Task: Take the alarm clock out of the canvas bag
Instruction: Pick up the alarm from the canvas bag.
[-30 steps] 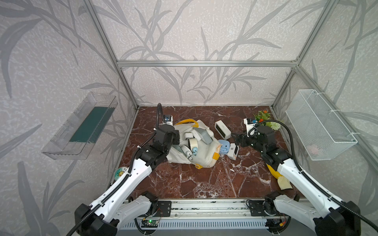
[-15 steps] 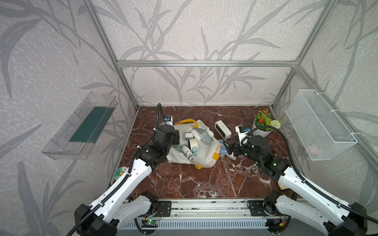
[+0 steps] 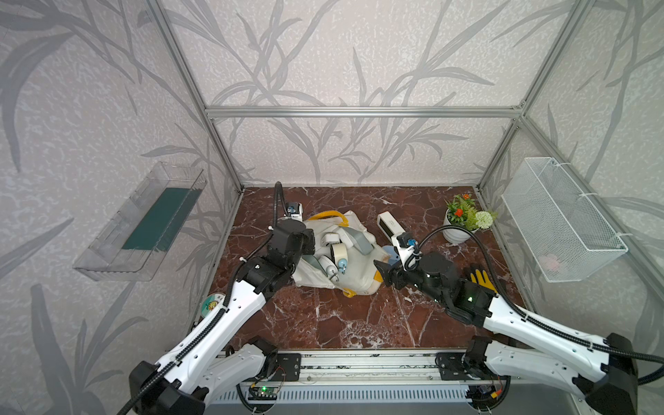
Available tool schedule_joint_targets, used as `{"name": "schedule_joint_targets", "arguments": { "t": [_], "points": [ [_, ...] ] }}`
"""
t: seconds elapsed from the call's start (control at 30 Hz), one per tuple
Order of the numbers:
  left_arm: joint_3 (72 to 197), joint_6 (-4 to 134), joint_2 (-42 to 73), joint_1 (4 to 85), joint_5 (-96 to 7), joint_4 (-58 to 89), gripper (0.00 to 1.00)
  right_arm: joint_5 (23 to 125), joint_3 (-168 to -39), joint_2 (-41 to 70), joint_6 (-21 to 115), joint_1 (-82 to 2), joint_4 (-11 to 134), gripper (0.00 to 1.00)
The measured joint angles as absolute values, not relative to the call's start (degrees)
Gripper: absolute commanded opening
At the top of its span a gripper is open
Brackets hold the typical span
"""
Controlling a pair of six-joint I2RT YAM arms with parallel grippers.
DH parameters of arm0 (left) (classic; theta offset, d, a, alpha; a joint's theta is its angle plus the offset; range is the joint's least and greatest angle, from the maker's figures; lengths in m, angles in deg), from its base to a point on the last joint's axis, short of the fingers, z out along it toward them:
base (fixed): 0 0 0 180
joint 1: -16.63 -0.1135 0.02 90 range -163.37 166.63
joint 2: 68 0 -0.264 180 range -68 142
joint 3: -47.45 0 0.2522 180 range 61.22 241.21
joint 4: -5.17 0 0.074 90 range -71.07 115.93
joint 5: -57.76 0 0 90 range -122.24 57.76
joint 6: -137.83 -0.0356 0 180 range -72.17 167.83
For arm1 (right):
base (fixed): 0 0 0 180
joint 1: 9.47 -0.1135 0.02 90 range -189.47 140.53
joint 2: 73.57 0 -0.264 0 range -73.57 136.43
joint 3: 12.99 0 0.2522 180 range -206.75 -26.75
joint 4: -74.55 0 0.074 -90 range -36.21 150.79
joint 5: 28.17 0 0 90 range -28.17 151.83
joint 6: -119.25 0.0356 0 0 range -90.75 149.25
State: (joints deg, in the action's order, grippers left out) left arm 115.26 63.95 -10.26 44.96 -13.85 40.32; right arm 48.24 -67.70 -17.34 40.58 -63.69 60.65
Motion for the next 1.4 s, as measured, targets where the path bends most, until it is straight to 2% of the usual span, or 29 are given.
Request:
{"name": "schedule_joint_targets", "arguments": {
  "t": [0.47, 0.83, 1.13, 1.4],
  "points": [
    [115.2, 64.0, -10.5, 45.0, -13.9, 40.4, 0.00, 45.3, -67.6, -11.3, 38.7, -70.9, 62.6, 0.79],
    [115.1, 63.9, -10.7, 45.0, -14.4, 40.2, 0.00, 45.8, -72.1, 0.4, 42.8, -72.8, 62.5, 0.77],
    [114.4, 63.9, -11.4, 45.0, -15.0, 39.7, 0.00, 43.3, -77.3, 8.0, 45.5, -72.8, 62.1, 0.84],
    [114.3, 63.9, -11.4, 45.0, -15.4, 39.5, 0.00, 36.7, -79.8, 14.0, 43.7, -72.0, 62.0, 0.89]
  ]
}}
